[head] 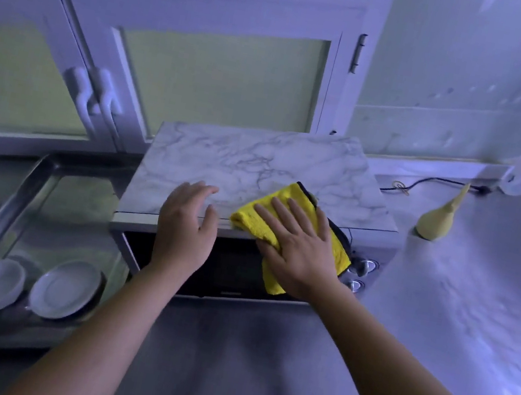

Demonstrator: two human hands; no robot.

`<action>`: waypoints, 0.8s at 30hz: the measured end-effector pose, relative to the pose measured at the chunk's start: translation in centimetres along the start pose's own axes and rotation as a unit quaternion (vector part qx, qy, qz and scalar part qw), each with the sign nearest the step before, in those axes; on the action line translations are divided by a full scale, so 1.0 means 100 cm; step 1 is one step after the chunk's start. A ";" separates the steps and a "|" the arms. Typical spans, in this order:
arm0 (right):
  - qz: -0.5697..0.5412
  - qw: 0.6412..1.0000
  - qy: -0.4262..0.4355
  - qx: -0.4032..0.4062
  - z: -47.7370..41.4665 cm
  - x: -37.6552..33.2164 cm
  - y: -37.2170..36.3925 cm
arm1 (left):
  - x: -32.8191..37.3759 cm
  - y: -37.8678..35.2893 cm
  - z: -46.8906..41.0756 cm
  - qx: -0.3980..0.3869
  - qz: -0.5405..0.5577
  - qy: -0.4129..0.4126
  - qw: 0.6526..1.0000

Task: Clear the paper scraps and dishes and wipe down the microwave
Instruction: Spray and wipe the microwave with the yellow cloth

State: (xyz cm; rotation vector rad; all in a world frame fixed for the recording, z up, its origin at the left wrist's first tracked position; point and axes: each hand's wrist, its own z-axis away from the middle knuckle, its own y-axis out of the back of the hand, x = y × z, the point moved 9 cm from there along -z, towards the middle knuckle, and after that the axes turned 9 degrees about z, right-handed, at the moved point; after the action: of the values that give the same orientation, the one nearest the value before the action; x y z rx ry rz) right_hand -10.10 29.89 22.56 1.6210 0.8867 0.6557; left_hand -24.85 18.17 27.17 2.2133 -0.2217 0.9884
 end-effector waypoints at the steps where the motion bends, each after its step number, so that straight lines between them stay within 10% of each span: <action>1: -0.001 1.000 -0.017 0.006 0.007 0.024 0.002 | 0.001 -0.018 -0.005 -0.043 -0.039 0.016 0.998; 7: 0.006 0.996 -0.058 0.064 0.038 0.115 0.013 | -0.028 -0.072 -0.019 -0.202 -0.286 0.089 0.933; 15: -0.112 0.969 -0.058 0.211 0.060 0.150 0.016 | -0.038 -0.076 -0.015 -0.222 -0.326 0.121 0.911; 22: -0.330 0.886 -0.179 0.271 0.073 0.170 -0.010 | -0.032 -0.075 -0.014 -0.225 -0.335 0.136 0.905; 24: -0.456 0.810 -0.243 0.277 0.087 0.177 -0.029 | -0.031 -0.075 -0.015 -0.228 -0.337 0.132 0.904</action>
State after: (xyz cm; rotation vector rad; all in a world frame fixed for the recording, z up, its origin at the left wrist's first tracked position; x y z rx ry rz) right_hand 6.25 39.91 17.10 1.4801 1.3646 -0.7331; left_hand -24.75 24.39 21.72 1.5256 0.3840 0.7298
